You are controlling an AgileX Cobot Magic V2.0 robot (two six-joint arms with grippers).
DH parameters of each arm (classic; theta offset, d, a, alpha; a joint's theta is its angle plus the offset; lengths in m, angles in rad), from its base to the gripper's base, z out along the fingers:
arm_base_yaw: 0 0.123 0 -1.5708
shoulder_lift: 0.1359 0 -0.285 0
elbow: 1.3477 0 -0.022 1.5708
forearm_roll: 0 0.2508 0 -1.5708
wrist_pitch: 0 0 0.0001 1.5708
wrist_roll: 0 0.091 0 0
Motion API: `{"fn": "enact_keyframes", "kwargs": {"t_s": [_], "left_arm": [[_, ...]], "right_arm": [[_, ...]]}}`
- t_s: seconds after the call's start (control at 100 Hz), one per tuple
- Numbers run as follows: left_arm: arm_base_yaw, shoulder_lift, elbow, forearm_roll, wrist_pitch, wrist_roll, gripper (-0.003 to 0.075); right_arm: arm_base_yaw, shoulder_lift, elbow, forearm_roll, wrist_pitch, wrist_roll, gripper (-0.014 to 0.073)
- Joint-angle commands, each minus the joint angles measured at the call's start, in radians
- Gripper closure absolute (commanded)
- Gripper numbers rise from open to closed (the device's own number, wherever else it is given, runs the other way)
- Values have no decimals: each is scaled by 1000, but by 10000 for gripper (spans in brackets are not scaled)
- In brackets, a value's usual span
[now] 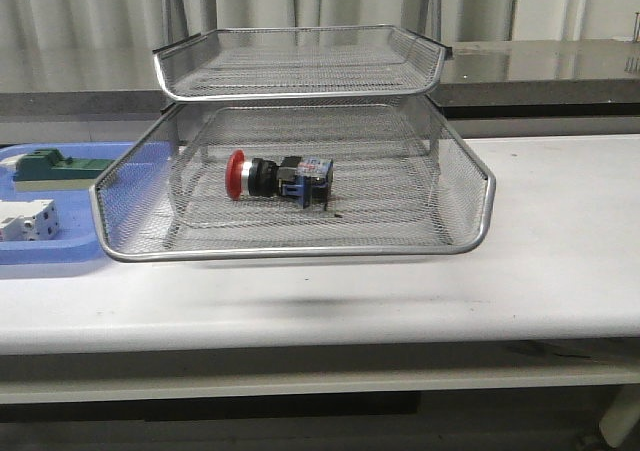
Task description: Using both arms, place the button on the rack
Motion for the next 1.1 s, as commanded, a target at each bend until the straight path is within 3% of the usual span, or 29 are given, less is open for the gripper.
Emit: {"fn": "enact_keyframes", "kwargs": {"t_s": [0.0,0.29,0.43,0.59,0.72,1.09], "left_arm": [[2,-26,-27,-5,-77,-10,741],[2,-26,-27,-5,-77,-10,741],[2,-26,-27,-5,-77,-10,741],[2,-26,-27,-5,-77,-10,741],[2,-26,-27,-5,-77,-10,741],[2,-26,-27,-5,-77,-10,741]], "right_arm": [[-4,-2,-34,-26,-54,-2,660],[-4,-2,-34,-14,-107,-2,660],[-4,40,-34,106,-124,-15,660],[18,181,-34,285,-150,-117,660],[75,286,-34,370,-217,-140,660],[318,570,-34,429,-402,-139,660]]}}
